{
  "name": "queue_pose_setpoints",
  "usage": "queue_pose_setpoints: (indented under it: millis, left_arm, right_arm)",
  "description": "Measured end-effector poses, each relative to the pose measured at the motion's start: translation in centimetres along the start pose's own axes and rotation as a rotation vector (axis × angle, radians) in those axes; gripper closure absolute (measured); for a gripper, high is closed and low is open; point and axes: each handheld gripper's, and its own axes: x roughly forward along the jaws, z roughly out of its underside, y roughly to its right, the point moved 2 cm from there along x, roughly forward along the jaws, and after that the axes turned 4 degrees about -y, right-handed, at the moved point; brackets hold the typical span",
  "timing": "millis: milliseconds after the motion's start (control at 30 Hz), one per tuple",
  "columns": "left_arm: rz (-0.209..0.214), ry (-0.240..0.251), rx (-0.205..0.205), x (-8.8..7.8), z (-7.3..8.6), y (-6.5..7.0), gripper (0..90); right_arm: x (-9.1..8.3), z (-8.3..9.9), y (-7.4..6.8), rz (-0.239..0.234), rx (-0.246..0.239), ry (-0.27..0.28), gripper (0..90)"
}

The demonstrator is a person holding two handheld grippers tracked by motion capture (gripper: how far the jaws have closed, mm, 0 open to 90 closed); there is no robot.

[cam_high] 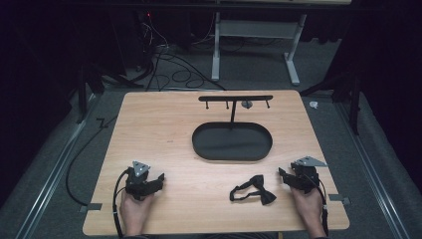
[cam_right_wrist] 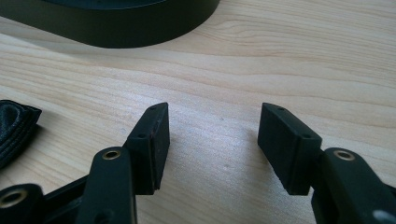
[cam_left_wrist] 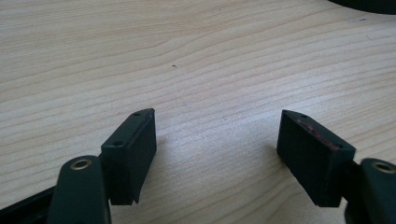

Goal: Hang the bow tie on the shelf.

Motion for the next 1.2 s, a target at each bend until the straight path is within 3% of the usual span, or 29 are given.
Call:
queue_pose_setpoints:
  millis: [733,1000,1200]
  left_arm:
    - [0.000,0.000,0.000,0.0,0.0,0.0,28.9]
    - [0.000,0.000,0.000,0.0,0.0,0.0,29.0]
    - [0.000,0.000,0.000,0.0,0.0,0.0,29.0]
  right_arm:
    - [0.0,0.0,0.0,-0.003,0.000,0.000,45.4]
    - [-0.5,-0.1,-0.4,-0.057,0.003,0.002,49.7]
    - [-1.8,-0.7,-1.5,-0.109,-0.014,0.037,50.5]
